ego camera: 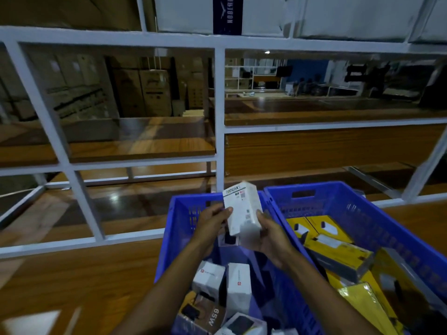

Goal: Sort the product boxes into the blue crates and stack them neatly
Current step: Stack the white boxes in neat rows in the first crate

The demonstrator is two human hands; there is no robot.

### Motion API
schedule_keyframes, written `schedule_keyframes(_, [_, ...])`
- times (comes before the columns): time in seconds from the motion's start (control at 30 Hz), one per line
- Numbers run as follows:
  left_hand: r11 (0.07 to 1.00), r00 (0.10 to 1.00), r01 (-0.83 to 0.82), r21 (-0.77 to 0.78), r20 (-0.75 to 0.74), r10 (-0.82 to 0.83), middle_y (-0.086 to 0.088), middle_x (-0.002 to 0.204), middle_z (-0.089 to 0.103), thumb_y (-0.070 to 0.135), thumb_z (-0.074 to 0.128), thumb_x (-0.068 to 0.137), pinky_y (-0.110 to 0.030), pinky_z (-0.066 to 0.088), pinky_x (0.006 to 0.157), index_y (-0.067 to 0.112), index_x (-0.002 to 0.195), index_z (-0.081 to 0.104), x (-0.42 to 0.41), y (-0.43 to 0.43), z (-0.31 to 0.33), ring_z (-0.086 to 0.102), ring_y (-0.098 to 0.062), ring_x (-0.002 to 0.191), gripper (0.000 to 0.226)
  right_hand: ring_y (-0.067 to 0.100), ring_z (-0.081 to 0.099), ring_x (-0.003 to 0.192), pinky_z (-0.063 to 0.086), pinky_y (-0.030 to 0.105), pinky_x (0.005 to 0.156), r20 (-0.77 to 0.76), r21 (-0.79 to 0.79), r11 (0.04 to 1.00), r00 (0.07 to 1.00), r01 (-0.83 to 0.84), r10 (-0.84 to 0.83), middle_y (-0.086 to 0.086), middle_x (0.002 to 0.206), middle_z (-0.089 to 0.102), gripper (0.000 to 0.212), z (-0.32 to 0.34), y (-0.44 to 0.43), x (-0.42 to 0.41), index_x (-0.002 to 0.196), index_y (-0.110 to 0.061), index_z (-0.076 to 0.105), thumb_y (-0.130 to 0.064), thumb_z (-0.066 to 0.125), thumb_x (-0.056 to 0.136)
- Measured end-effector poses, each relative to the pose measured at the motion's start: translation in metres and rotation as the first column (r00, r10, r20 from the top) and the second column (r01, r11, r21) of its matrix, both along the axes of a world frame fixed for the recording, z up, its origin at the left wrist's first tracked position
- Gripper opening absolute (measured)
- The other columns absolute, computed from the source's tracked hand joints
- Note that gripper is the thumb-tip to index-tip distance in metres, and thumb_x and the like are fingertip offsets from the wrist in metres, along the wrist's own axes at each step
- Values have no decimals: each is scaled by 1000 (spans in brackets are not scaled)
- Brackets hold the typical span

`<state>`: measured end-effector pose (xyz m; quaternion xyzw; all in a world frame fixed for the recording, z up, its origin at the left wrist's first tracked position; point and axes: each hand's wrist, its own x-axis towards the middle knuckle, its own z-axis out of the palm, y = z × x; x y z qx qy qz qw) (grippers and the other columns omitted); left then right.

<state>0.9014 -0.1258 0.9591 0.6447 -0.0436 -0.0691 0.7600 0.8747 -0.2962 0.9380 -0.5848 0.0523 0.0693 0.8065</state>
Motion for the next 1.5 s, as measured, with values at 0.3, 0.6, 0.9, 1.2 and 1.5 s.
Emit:
schedule_keyframes(0.3, [999,1000,-4,-35,4,5,-6,109,74,35,57,96,-41,61,75,20,121,61,1,-15,-7,72,-23,97,29,31,48,114,43,43,93,591,-795,177,806,580,12,10,128,51,93,-23,17,-3,142,-18,37,-70,61,68])
schedule_keyframes(0.6, [988,1000,-6,-154,-21,3,-13,111,73,19,66,92,-37,60,74,11,126,58,4,-3,-9,72,-33,98,36,-2,23,121,36,28,98,568,-713,540,820,447,72,-6,137,31,122,-21,36,-17,155,-28,10,-59,83,62])
schedule_keyframes(0.9, [984,997,71,-162,48,-64,-11,121,69,12,65,91,-48,54,95,16,136,50,7,-3,-10,66,-28,114,48,3,39,130,41,22,100,555,-629,681,830,376,54,-10,142,36,93,-21,34,-11,152,-34,21,-54,71,76])
schedule_keyframes(1.2, [970,992,62,-234,-89,-85,-19,126,65,63,34,96,-56,46,102,18,134,56,6,-5,-6,63,-36,116,63,4,71,81,56,26,61,310,-237,942,937,237,-158,3,110,67,33,-9,22,-5,131,-18,52,-8,48,100])
schedule_keyframes(1.5, [996,996,68,61,52,-71,-6,118,71,36,56,96,-35,58,81,19,125,63,8,8,-6,70,-21,103,34,6,65,104,57,19,77,397,-397,867,908,301,-133,-14,116,61,40,-13,22,-9,132,-28,45,-14,59,97])
